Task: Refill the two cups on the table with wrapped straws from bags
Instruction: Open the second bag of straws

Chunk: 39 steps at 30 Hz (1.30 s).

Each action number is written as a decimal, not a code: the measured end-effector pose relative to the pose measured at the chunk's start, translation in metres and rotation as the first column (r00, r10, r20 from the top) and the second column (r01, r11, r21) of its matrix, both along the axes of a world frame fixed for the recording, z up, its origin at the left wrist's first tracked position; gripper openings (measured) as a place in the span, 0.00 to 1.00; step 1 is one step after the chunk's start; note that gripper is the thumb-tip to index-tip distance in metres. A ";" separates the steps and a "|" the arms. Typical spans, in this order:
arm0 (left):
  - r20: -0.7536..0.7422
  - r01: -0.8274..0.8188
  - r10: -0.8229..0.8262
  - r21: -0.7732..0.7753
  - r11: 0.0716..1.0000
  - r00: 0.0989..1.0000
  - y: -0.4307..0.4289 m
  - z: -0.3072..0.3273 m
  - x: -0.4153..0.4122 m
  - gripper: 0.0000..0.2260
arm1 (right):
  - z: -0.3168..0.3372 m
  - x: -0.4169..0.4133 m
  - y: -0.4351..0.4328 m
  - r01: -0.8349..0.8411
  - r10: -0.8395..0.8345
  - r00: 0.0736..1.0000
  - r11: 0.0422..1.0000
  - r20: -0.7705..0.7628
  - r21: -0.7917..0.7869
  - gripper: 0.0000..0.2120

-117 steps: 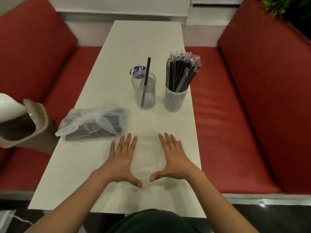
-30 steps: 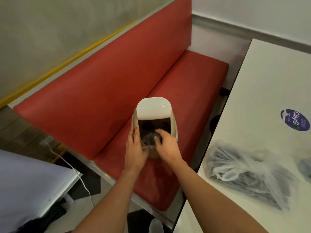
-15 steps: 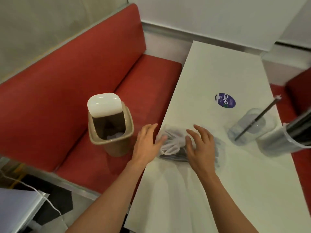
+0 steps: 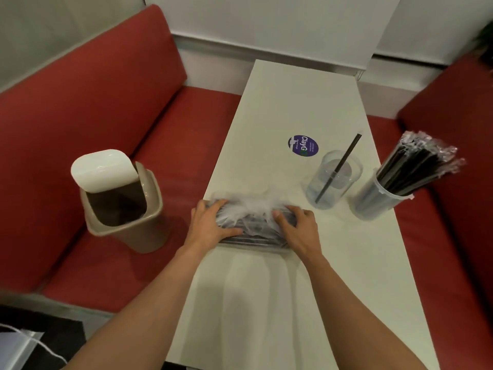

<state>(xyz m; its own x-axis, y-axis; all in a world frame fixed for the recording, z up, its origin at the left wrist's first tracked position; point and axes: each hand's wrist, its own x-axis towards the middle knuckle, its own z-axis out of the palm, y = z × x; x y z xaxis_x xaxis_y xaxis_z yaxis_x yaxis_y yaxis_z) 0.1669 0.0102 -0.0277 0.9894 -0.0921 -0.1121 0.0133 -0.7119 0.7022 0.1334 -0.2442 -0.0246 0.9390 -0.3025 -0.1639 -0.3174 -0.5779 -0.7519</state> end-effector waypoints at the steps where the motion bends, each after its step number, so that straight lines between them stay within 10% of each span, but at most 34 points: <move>1: 0.028 -0.007 0.009 -0.056 0.998 1.000 -0.005 0.005 -0.006 0.41 | 0.006 -0.005 -0.008 0.007 -0.007 1.000 1.000 0.020 -0.007 0.25; 13: 0.123 0.097 -0.073 -0.207 0.974 0.990 -0.144 0.017 -0.118 0.39 | 0.039 -0.144 -0.145 0.131 -0.121 0.979 0.990 0.162 -0.050 0.20; 24: -0.007 0.087 -0.087 0.027 0.996 0.996 -0.183 -0.005 -0.180 0.51 | -0.010 -0.198 -0.192 0.030 -0.027 0.999 0.977 0.018 -0.212 0.26; 30: 0.377 0.167 -0.192 0.098 0.981 0.906 -0.216 0.022 -0.185 0.16 | 0.003 -0.182 -0.184 -0.117 0.209 0.903 0.961 0.376 -0.251 0.12; 39: 0.181 0.387 -0.435 0.249 0.888 0.882 -0.229 0.028 -0.148 0.16 | 0.003 -0.152 -0.179 -0.313 0.413 0.889 0.863 0.198 -0.397 0.17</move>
<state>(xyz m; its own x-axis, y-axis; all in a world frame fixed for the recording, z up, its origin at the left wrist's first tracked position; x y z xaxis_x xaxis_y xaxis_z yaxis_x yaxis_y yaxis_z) 0.0190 -0.2183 0.0005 0.8672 -0.4954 0.0495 -0.4525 -0.7429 0.4933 -0.0185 -0.4230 -0.0215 0.9840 0.0795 0.1595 0.1508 -0.8486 -0.5070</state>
